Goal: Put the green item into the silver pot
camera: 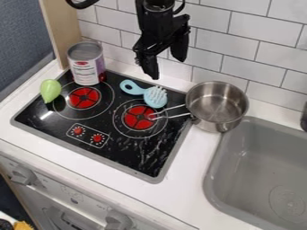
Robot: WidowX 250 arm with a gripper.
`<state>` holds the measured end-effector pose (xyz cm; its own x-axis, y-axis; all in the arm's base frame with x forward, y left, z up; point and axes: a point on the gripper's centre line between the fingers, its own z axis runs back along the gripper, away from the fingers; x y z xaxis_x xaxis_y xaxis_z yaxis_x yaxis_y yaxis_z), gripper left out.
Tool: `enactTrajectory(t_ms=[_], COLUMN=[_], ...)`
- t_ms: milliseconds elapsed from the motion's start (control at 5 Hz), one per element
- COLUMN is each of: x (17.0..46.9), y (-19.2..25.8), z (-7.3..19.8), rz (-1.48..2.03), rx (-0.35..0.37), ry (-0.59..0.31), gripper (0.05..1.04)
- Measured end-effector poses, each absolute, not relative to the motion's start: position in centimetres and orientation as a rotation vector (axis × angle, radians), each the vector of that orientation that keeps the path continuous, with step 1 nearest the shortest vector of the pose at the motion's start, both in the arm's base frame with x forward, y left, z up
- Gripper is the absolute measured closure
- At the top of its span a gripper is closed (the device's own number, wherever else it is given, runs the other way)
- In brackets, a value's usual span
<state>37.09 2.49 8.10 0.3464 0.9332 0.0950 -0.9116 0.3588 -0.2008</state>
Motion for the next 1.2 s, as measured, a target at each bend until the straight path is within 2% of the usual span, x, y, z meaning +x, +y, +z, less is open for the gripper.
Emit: enactTrajectory(t_ms=[200, 400, 600, 800, 1000, 1200], x=[36.8, 36.1, 35.1, 33.9, 31.8, 29.9], y=[2.5, 3.4, 6.7, 9.5, 12.0, 13.3], z=[6.7, 6.7, 6.7, 7.0, 6.4, 7.2], rz=[1.211, 1.284, 1.415, 1.535, 1.646, 1.689], rx=[-0.097, -0.070, -0.113, -0.084, -0.020, -0.041], ry=[-0.166, -0.137, -0.071, -0.087, -0.075, -0.150], gripper=[0.083, 0.083, 0.083, 0.083, 0.083, 0.083])
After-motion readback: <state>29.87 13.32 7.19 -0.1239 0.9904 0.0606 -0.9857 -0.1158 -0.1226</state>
